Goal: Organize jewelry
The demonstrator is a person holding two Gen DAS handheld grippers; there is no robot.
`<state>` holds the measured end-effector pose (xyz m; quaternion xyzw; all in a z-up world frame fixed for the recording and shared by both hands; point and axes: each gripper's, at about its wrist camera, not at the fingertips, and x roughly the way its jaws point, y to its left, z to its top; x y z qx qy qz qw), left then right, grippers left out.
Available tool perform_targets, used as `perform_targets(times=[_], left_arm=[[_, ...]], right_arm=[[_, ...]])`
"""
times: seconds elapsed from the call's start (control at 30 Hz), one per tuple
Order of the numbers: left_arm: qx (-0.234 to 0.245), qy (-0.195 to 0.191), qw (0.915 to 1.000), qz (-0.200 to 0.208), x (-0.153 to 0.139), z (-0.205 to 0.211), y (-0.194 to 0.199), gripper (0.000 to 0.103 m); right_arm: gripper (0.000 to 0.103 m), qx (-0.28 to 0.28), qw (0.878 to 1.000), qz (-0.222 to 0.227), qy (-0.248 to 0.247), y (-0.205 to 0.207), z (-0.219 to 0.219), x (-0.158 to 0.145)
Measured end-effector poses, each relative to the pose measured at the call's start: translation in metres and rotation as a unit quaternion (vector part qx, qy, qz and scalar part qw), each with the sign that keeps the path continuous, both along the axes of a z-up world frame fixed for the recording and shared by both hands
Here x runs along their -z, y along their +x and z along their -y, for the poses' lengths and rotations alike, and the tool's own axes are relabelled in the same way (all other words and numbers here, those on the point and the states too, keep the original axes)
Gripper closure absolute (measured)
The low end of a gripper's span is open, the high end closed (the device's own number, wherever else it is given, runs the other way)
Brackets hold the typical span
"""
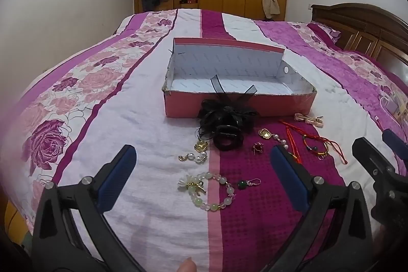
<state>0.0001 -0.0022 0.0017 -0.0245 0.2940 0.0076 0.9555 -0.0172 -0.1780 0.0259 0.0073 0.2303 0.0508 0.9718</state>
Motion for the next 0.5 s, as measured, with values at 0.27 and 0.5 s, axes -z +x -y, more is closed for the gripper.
perform_targets(times=[0.27,0.5], left_arm=[[0.0,0.0,1.0,0.001,0.0001,0.0012,-0.0003,0.004],[0.003,0.0,1.0,0.001,-0.0003,0.0011,0.0009,0.005]], right_arm=[[0.0,0.002,1.0,-0.003,0.006,0.0017,0.0052,0.0026],[0.0,0.002,1.0,-0.004,0.005,0.0017,0.0043,0.0023]])
